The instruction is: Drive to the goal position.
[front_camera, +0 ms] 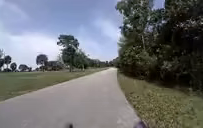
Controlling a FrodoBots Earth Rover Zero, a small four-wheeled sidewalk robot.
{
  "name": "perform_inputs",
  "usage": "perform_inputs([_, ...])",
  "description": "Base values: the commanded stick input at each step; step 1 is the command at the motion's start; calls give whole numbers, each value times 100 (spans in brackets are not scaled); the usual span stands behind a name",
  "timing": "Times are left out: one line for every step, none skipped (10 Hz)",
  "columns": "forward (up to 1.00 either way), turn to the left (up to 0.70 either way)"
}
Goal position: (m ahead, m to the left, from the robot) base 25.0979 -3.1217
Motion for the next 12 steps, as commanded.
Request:
perform_inputs([70, 0])
perform_inputs([70, 0])
perform_inputs([70, 0])
perform_inputs([70, 0])
perform_inputs([70, 0])
perform_inputs([70, 0])
perform_inputs([45, 0])
perform_inputs([45, 0])
perform_inputs([45, 0])
perform_inputs([45, 0])
perform_inputs([45, 0])
perform_inputs([45, 0])
